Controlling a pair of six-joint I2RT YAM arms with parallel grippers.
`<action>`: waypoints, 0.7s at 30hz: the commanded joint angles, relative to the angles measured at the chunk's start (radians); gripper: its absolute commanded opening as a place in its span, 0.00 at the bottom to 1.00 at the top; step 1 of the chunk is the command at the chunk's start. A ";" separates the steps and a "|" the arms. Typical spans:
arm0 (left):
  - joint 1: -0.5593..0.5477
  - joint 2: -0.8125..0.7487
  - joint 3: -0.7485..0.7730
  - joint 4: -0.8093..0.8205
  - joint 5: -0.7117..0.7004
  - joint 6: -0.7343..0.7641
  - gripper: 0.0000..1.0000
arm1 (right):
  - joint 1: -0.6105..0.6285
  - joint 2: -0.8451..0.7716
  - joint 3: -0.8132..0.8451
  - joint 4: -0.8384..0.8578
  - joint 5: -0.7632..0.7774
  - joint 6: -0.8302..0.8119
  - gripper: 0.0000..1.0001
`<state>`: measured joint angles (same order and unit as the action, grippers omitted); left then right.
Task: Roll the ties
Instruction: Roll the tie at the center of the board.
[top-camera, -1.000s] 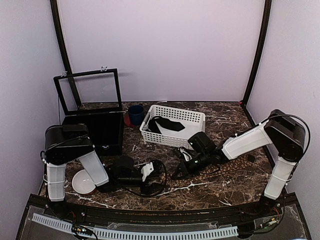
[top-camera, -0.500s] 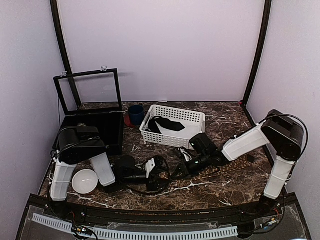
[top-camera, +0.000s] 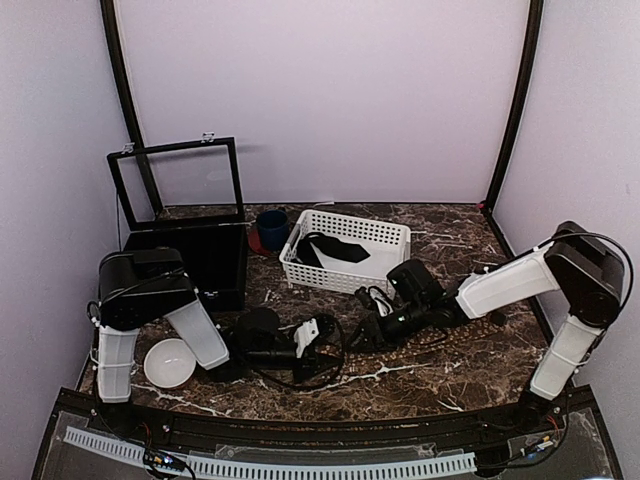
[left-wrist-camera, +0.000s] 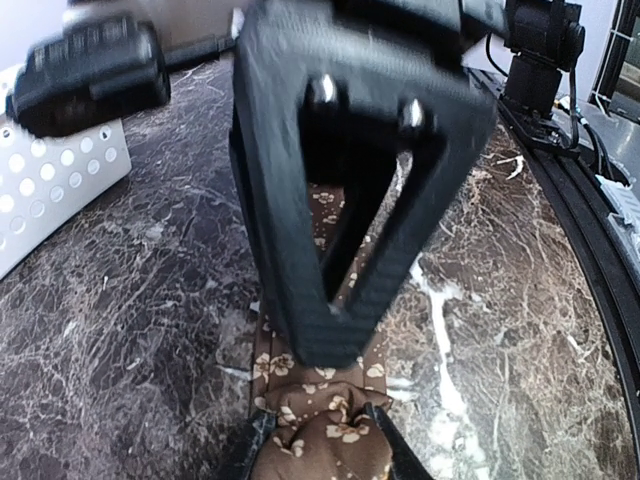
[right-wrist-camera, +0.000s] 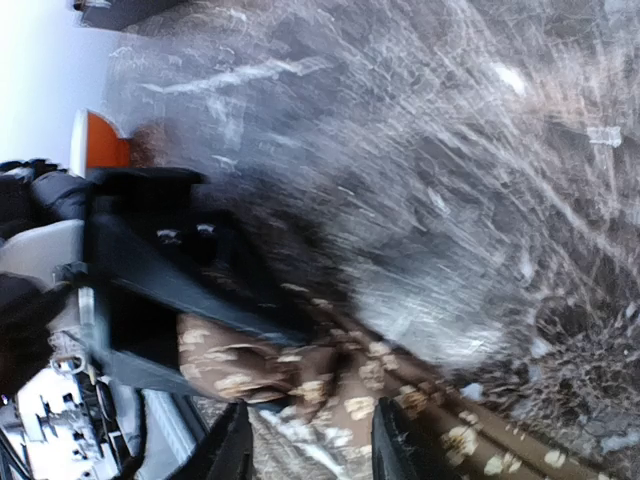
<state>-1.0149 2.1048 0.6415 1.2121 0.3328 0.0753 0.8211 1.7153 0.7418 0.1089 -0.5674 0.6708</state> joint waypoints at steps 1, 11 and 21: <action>-0.002 -0.014 -0.025 -0.298 -0.057 0.049 0.29 | 0.002 -0.074 0.024 0.006 -0.015 0.025 0.44; -0.002 -0.014 0.019 -0.374 -0.064 0.074 0.29 | 0.073 0.052 0.150 -0.055 -0.028 0.024 0.43; -0.001 -0.017 0.024 -0.406 -0.079 0.083 0.30 | 0.102 0.105 0.211 -0.196 0.059 -0.033 0.21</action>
<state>-1.0183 2.0579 0.6815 1.0374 0.3111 0.1268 0.8925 1.7828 0.9279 -0.0265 -0.5549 0.6720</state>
